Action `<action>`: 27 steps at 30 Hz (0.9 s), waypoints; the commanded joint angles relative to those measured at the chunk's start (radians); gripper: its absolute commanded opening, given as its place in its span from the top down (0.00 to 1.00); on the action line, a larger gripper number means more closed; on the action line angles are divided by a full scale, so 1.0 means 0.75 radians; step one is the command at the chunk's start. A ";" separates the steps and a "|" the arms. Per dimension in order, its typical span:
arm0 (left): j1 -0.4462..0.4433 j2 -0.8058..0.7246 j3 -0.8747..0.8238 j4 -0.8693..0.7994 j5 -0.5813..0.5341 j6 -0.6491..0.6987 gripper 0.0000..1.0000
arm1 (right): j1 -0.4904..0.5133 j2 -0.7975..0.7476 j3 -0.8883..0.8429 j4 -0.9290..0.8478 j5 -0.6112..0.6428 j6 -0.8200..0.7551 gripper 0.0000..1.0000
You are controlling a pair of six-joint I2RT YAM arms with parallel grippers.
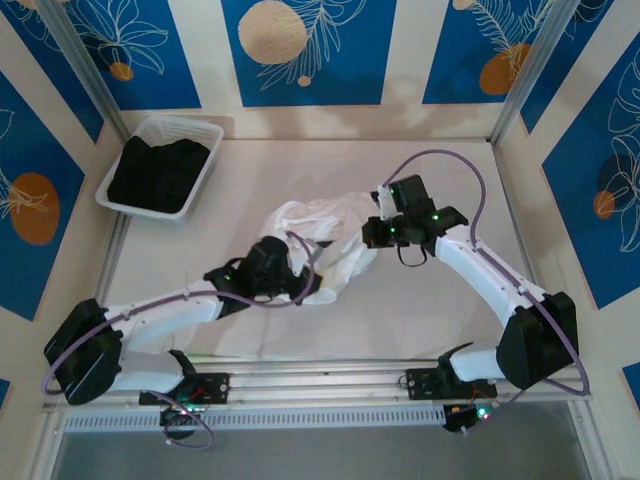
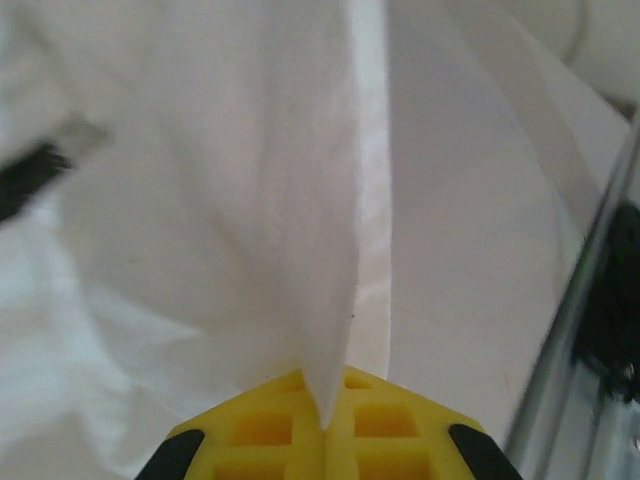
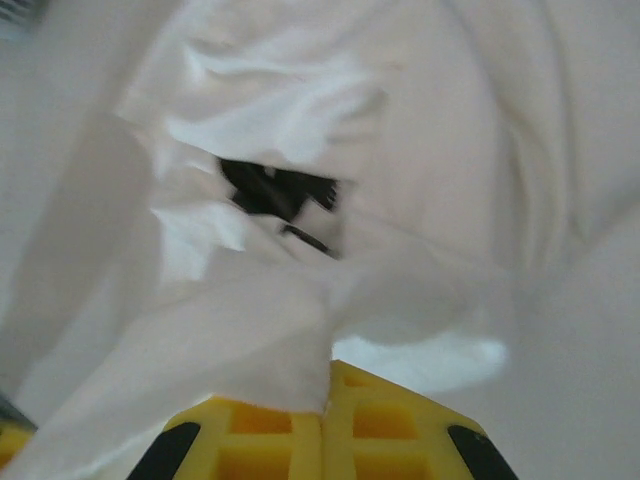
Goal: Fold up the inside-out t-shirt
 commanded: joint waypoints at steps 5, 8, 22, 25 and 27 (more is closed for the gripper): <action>-0.284 0.361 0.248 -0.009 0.097 0.129 0.92 | -0.068 -0.164 -0.197 -0.112 0.302 0.105 0.94; -0.281 0.389 0.292 -0.029 0.143 0.148 0.72 | -0.099 -0.223 -0.284 -0.069 0.308 0.142 0.90; -0.013 0.110 0.127 -0.194 -0.075 0.027 0.40 | -0.130 -0.259 -0.371 -0.010 0.282 0.162 0.63; 0.029 0.074 0.096 -0.206 -0.151 -0.007 0.40 | -0.084 -0.227 -0.355 0.068 0.124 0.135 0.60; -0.045 0.073 0.097 -0.182 -0.181 0.115 0.40 | -0.078 -0.169 -0.336 0.065 0.088 0.150 0.60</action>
